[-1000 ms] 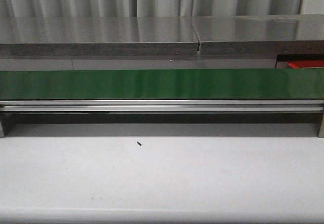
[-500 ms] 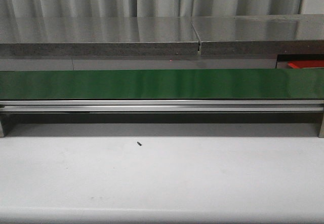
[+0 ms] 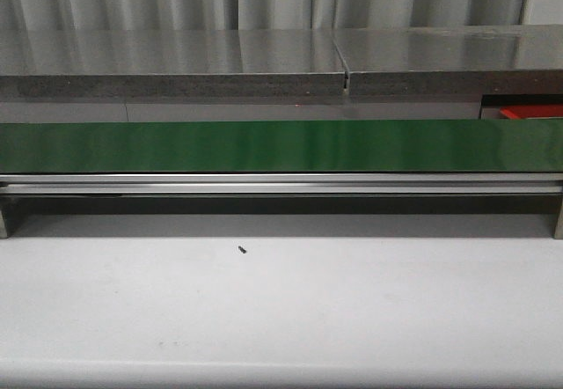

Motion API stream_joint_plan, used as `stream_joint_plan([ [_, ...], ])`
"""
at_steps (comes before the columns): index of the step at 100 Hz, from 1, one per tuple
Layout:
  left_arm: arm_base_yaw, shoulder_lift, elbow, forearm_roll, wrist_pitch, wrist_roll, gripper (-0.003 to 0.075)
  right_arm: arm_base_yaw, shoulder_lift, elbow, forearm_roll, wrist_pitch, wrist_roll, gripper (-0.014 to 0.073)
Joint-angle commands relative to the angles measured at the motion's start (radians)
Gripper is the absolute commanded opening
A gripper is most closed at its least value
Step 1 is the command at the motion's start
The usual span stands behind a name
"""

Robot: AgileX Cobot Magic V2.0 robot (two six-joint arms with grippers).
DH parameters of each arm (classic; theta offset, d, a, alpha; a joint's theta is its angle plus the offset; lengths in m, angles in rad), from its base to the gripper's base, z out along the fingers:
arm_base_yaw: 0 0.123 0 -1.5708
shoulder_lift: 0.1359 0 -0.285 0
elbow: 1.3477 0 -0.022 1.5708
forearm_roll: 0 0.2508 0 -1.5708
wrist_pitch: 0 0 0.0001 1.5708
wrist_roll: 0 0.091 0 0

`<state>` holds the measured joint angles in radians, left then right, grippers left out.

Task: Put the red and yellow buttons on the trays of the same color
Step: 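Close the left gripper on a red push-button's base, then lift the red button and set it on the belt's near end, release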

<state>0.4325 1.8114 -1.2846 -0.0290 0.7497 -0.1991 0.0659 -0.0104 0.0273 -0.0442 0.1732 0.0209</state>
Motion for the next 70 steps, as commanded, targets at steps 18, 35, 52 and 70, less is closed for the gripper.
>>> stream_joint_plan([
  [18, 0.000, -0.234, -0.064, -0.163, -0.004, 0.159, -0.0013, 0.000, -0.017, -0.001, -0.011, -0.081, -0.003, -0.0118],
  [35, -0.051, -0.242, -0.147, -0.241, 0.058, 0.236, -0.0013, 0.000, -0.017, -0.001, -0.011, -0.081, -0.003, -0.0118],
  [52, -0.140, -0.216, -0.181, -0.239, 0.050, 0.236, -0.0013, 0.000, -0.017, -0.001, -0.011, -0.081, -0.003, -0.0118],
  [70, -0.229, -0.134, -0.212, -0.234, 0.052, 0.244, -0.0013, 0.000, -0.017, -0.001, -0.011, -0.080, -0.003, -0.0118],
])
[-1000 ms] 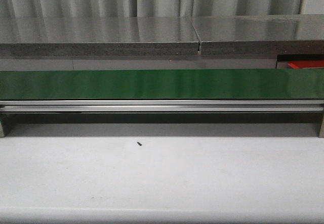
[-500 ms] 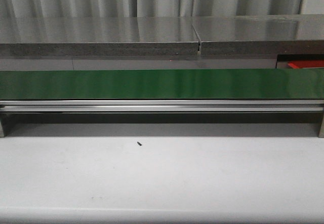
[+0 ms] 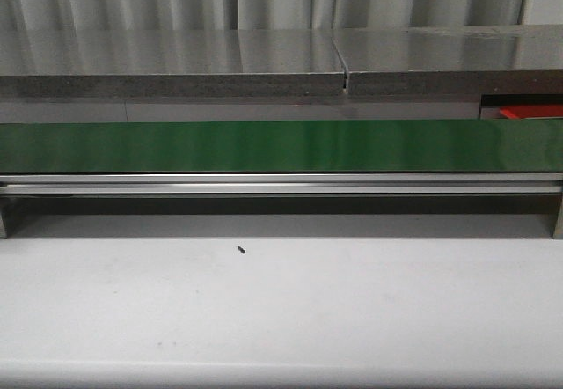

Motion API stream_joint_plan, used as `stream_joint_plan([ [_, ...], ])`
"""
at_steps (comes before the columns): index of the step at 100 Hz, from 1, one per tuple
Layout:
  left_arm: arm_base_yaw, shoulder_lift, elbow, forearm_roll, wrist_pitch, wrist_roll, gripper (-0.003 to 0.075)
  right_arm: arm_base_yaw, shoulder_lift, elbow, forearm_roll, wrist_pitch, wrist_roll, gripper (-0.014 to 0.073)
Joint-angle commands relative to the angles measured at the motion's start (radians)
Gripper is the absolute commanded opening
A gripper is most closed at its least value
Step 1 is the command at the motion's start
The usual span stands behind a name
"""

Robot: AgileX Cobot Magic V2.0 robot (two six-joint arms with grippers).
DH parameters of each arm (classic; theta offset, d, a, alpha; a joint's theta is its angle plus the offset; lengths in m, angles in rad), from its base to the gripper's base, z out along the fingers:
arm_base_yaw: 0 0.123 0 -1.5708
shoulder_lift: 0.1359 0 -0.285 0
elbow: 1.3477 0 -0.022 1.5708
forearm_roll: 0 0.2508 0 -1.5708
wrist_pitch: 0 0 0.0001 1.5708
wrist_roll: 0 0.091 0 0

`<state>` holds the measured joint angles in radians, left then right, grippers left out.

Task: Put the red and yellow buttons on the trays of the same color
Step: 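Lift the red button and set it on the belt's near end, release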

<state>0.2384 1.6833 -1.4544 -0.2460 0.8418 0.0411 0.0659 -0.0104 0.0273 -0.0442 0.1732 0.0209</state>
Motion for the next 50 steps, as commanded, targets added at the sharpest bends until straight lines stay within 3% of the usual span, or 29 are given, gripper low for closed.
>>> stream_joint_plan([
  [1, -0.037, -0.003, -0.045, -0.017, -0.040, 0.006, -0.0013, 0.000, -0.017, -0.001, -0.011, -0.080, -0.003, -0.0118],
  [36, -0.088, 0.091, -0.046, -0.015, -0.040, 0.013, -0.0002, 0.000, -0.017, -0.001, -0.011, -0.080, -0.003, -0.0118],
  [50, -0.088, 0.100, -0.046, -0.015, -0.038, 0.013, 0.0098, 0.000, -0.017, -0.001, -0.011, -0.080, -0.003, -0.0118],
])
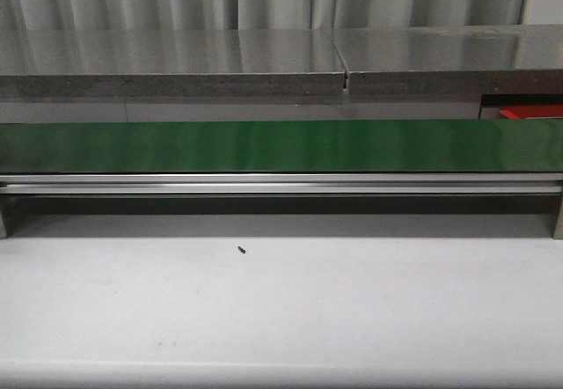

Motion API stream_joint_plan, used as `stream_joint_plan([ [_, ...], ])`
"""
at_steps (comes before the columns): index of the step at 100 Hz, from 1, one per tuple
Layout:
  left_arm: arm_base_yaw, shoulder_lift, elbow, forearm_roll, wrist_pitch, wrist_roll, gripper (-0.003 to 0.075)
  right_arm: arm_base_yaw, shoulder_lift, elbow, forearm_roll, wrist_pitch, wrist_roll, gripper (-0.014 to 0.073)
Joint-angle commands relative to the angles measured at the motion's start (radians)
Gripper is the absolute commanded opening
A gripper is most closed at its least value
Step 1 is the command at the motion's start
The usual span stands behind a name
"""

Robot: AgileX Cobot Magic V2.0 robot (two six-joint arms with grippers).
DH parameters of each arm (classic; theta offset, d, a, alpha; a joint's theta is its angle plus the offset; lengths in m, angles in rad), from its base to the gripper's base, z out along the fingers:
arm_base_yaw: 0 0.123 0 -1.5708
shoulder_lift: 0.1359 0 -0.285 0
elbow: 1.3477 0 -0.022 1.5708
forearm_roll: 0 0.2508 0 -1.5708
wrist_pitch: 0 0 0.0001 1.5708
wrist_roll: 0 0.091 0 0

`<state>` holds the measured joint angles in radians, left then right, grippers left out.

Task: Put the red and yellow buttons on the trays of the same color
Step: 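Lift the red button and set it on the belt's near end, release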

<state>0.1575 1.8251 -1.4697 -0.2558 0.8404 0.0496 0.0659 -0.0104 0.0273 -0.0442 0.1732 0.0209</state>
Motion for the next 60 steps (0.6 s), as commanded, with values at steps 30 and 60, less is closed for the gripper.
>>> stream_joint_plan([
  [30, -0.023, -0.048, -0.068, -0.005, -0.016, 0.022, 0.0670, 0.000, -0.017, -0.001, -0.011, -0.080, -0.003, -0.0118],
  [60, -0.020, -0.133, -0.126, 0.031, -0.014, 0.022, 0.0662, 0.000, -0.017, -0.001, -0.011, -0.080, -0.003, -0.0118],
])
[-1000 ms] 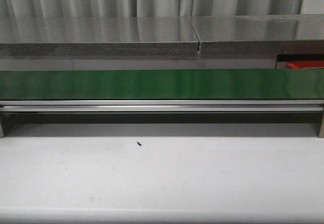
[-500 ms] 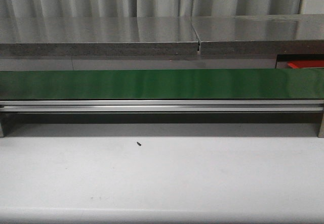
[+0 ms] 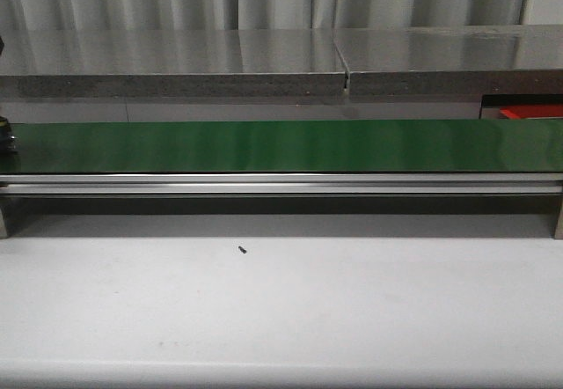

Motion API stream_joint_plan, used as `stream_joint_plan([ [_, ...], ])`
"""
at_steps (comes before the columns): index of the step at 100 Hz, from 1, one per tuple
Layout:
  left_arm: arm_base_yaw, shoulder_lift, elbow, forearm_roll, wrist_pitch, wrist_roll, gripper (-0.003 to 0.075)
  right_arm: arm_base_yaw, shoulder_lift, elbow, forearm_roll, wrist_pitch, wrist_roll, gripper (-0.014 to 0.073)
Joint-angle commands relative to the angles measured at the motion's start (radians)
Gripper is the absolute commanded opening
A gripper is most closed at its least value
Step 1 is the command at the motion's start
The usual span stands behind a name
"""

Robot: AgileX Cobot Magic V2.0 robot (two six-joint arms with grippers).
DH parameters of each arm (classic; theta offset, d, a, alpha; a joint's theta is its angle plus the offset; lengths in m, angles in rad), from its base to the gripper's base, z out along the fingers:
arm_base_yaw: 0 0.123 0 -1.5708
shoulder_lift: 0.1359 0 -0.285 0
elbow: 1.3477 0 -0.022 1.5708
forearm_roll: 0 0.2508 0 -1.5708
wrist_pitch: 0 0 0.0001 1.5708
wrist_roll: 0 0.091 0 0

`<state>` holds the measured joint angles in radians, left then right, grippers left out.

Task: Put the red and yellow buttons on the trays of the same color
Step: 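Lift the red button and set it on the belt's near end, release, then move the left gripper back to a yellow push-button and grasp it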

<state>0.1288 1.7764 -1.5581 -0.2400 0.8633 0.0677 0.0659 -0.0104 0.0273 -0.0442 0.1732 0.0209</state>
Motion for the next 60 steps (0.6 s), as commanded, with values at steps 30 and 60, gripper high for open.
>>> stream_joint_plan([
  [30, 0.172, -0.113, -0.023, 0.066, 0.047, -0.012, 0.0662, 0.000, -0.017, -0.001, -0.011, -0.080, -0.003, -0.0118],
  [60, 0.354, -0.113, 0.101, 0.092, 0.058, -0.012, 0.0662, 0.000, -0.017, -0.001, -0.011, -0.080, -0.003, -0.0118],
])
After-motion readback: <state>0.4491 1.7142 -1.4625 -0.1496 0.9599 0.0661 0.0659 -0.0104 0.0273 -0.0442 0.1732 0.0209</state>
